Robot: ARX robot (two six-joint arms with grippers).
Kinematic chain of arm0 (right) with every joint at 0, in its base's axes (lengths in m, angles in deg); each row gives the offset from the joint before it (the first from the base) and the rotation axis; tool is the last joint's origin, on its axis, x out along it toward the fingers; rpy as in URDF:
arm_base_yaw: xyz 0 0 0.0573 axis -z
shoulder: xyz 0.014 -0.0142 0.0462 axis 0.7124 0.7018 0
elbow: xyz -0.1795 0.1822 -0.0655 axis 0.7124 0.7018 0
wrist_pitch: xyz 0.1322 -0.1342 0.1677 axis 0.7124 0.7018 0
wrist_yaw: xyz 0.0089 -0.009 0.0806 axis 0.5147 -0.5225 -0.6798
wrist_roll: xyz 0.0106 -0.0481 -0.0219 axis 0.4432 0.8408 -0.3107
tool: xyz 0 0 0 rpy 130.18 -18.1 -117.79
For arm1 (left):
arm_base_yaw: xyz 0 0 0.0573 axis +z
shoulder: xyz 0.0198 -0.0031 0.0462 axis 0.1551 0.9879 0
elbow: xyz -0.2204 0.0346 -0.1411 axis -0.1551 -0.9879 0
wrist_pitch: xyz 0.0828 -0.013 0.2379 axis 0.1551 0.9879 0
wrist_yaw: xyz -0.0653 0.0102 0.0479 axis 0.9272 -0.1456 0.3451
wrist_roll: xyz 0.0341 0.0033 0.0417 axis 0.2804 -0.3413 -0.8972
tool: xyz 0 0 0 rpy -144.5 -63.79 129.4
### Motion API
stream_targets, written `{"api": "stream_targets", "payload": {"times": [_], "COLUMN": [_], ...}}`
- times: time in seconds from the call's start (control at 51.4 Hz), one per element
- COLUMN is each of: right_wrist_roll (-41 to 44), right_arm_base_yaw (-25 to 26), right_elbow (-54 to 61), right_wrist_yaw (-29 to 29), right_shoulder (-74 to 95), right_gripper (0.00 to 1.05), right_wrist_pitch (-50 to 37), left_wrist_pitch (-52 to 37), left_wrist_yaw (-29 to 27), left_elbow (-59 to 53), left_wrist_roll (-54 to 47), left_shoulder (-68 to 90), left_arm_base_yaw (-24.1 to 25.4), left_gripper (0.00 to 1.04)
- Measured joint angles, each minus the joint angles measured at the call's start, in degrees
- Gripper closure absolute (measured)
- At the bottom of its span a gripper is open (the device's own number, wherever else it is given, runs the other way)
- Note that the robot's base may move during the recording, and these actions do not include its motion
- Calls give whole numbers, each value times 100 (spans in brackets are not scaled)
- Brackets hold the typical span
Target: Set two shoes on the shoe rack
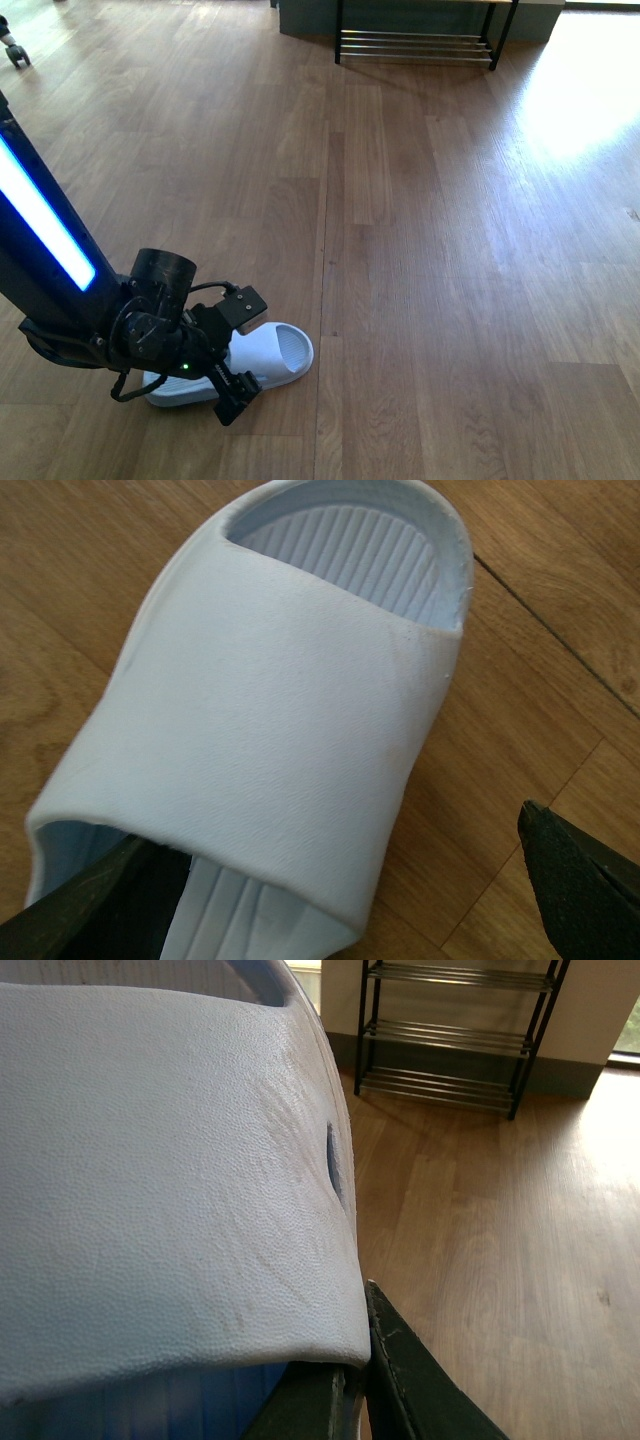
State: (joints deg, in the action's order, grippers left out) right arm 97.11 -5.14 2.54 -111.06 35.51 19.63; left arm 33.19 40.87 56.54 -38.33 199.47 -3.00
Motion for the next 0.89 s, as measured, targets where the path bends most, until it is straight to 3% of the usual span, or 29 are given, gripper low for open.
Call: {"api": "stream_targets", "payload": {"times": [0.467,0.895], "right_wrist_roll": [0,-2], "right_arm_base_yaw": [-2,-2], "right_elbow": [0,0], "right_wrist_yaw": [0,0], "right_shoulder": [0,0], "right_gripper": [103,103], "right_wrist_pitch": [0,0], "left_wrist_pitch": [184,-13], "left_wrist_yaw": [170,22], "left_elbow": [313,332], "left_wrist_roll": [179,662], "left_shoulder": [302,341], "left_arm_base_yaw": [-70,-20], "left_gripper": [9,77]}}
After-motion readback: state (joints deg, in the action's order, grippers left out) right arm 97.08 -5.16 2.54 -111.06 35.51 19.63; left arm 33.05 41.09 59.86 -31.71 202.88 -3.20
